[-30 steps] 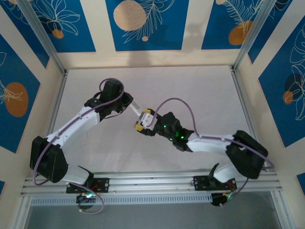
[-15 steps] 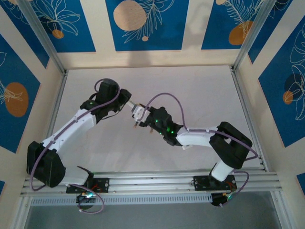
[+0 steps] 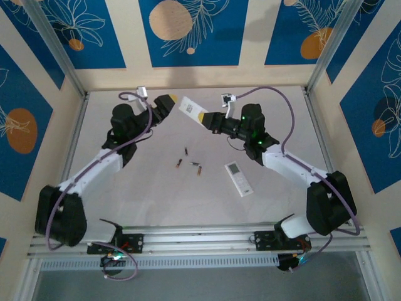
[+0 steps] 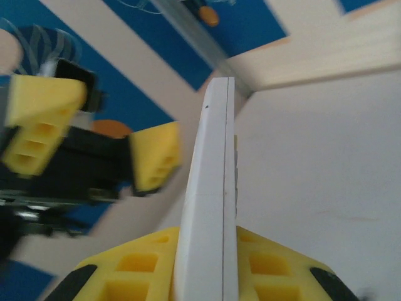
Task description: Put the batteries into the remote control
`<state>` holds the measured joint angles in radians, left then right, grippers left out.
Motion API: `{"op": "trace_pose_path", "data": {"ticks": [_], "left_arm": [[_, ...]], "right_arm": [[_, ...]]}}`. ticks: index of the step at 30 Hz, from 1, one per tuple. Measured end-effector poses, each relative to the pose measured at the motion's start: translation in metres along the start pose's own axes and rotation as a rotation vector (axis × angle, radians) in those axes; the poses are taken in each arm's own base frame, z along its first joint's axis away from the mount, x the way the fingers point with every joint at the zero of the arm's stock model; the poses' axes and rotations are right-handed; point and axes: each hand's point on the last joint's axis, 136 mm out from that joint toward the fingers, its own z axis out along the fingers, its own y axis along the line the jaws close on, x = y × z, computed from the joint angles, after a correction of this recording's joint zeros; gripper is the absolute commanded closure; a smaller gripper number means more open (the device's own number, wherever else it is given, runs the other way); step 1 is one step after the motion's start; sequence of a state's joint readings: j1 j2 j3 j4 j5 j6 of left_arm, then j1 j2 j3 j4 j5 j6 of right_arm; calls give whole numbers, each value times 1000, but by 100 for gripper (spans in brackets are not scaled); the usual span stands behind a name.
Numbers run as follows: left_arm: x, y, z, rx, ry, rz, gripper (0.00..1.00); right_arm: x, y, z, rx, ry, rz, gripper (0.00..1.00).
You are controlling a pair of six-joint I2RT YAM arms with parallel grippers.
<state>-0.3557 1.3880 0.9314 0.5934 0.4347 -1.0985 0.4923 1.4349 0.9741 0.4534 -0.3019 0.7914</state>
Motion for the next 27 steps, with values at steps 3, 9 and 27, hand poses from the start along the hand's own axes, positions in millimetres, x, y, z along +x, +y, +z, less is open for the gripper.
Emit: {"op": "trace_pose_path", "data": {"ticks": [3,9,27], "left_arm": [[3,13,14,69,-15,-54,46],[-14,19,20,104,-104,-102,53],[-4,-7,16,104,-87,-99,26]], "right_arm": [[-2,-3,8,-42,-3,136,88],[-12,-9,19,-122,-43,298,88],[-9,5,-1,-124,-80,291,87]]}}
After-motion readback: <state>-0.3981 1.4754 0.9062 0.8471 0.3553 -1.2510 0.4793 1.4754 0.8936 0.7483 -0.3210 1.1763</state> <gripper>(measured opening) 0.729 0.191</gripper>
